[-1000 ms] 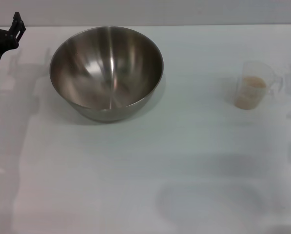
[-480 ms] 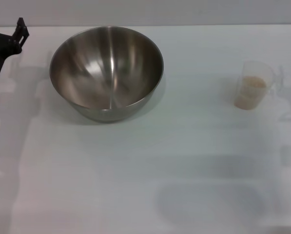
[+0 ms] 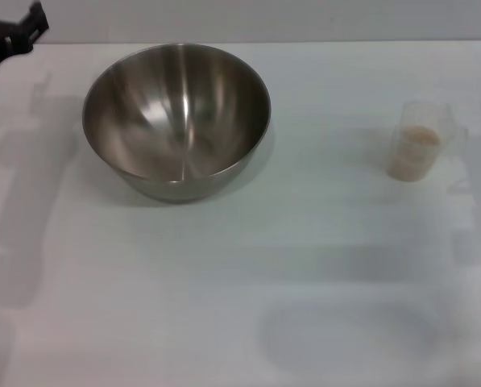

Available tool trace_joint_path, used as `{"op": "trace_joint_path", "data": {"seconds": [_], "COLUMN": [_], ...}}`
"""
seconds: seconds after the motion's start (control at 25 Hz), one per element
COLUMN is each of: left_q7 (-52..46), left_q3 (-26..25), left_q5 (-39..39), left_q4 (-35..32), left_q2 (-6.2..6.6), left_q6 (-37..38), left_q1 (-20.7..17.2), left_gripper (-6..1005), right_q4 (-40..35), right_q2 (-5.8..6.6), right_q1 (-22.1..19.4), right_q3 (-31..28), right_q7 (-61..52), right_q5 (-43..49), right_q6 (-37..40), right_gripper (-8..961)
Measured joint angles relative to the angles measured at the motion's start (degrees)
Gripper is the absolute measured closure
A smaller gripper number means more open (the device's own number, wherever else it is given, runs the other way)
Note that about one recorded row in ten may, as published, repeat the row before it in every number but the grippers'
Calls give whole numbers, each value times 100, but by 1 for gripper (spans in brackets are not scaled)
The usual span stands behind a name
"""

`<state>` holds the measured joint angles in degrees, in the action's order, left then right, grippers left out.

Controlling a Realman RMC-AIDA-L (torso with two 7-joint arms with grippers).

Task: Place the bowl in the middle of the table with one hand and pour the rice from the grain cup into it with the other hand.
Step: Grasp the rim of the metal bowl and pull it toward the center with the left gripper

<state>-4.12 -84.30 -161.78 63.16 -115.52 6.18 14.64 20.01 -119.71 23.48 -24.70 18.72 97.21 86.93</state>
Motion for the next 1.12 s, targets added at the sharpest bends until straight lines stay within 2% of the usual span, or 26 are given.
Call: {"op": "trace_joint_path", "data": {"seconds": [0.04, 0.16, 0.24, 0.28, 0.36, 0.4, 0.44, 0.48, 0.56, 0.68, 0.76, 0.92, 1.12], "left_q7": [1, 3, 90, 155, 485, 485, 576, 576, 786, 867, 884, 888, 894], "left_q3": [-58, -342, -673, -797, -1060, -1060, -1061, -1061, -1045, -1063, -1145, -1181, -1180], "left_q5": [-16, -12, 19, 24, 66, 66, 184, 184, 422, 470, 477, 477, 469], "left_q4": [311, 1307, 1808, 1969, 2526, 2526, 2882, 2882, 3208, 3246, 3075, 2771, 2372], "left_q2": [3, 12, -62, -114, -248, -248, -251, -251, -246, -250, -251, -257, -267], "left_q6": [-326, -2057, -3271, -3641, -4690, -4690, -5144, -5144, -5728, -5934, -6284, -6408, -6161], "left_q1": [-51, -87, 3, 46, 122, 122, 122, 122, 134, 200, 424, 610, 737], "left_gripper": [252, 253, 254, 255, 256, 256, 257, 257, 258, 259, 260, 262, 265], "right_q4": [4, 11, 11, 11, 6, 6, 6, 6, 2, 4, -7, -24, -33], "right_q2": [0, 0, 0, 0, 0, 0, 0, 0, 0, 0, 0, 0, 0], "right_q1": [17, 32, 35, 42, 64, 64, 73, 73, 83, 87, 91, 108, 113], "right_q3": [0, 0, 0, 1, 1, 1, 0, 0, 0, 1, 7, 28, 44], "right_q7": [1, 2, 2, 3, 10, 10, 16, 16, 17, 18, 18, 18, 18], "right_q5": [-1, -1, -1, -1, -1, -1, -1, -1, -1, -1, -1, 0, 4], "right_q6": [-7, 13, 19, 25, 31, 31, 31, 31, 39, 44, 52, 56, 61], "right_gripper": [409, 409, 409, 409, 409, 409, 409, 409, 410, 410, 410, 410, 410]}}
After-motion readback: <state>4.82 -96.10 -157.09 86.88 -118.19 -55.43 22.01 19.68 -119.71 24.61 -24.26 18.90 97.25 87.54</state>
